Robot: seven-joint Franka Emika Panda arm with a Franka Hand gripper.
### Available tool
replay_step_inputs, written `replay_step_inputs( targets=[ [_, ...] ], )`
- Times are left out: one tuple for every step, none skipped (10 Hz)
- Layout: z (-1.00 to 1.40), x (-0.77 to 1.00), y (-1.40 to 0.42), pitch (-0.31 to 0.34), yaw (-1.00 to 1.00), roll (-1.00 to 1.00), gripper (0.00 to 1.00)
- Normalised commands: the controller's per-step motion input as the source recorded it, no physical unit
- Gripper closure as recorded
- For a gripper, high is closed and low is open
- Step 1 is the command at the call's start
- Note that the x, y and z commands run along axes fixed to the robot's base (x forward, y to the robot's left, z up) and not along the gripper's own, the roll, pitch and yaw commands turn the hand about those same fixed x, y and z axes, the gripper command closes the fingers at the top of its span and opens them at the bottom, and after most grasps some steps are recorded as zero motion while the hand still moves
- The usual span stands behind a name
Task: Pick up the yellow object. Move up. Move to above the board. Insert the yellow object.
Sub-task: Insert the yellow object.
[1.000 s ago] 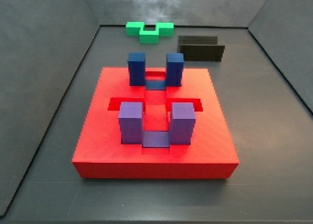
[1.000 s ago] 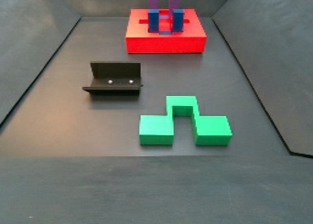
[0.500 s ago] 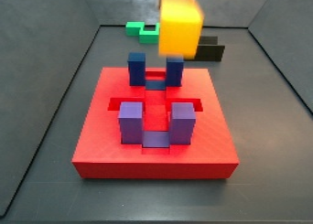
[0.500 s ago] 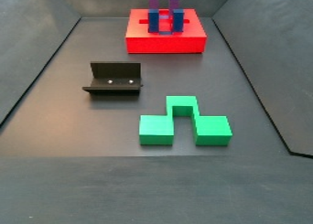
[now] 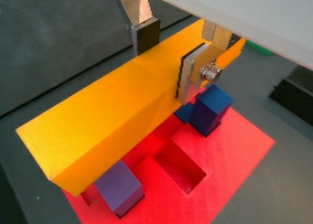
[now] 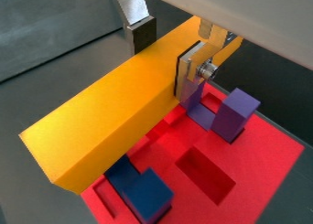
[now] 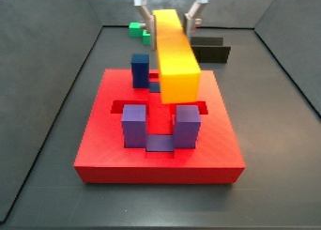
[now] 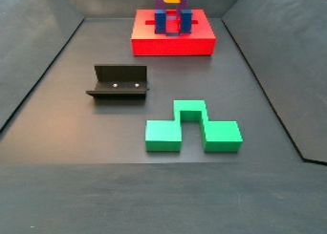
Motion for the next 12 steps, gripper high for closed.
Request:
replay_step_inputs(
  targets=[
    [0.0, 0.25, -0.23, 0.12, -0.33, 0.39, 1.0],
    [-0.08, 0.02, -0.28, 0.107, -0.27, 0.37, 1.0],
    [-0.15, 0.0, -0.23, 0.087, -0.24, 0.36, 1.0],
    [-0.15, 0.0, -0.17, 0.064, -0.2, 0.34, 1.0],
    [-0.22, -0.09, 0.0, 0.0, -0.02, 0.24, 1.0],
    [-0.14, -0.02, 0.23, 0.0, 0.01, 0.15, 1.0],
    [-0.04, 0.0, 0.35, -0.017, 0.13, 0.07, 1.0],
    [-0.03, 0.0, 0.32, -0.036, 0.23, 0.02, 1.0],
    [-0.13, 0.0, 0.12, -0.029, 0.22, 0.05, 1.0],
    [-0.22, -0.04, 0.0, -0.011, 0.13, 0.08, 1.0],
    [-0.22, -0.17, -0.17, 0.0, 0.0, 0.08, 1.0],
    [-0.21, -0.1, -0.23, 0.0, 0.0, 0.09, 1.0]
  ],
)
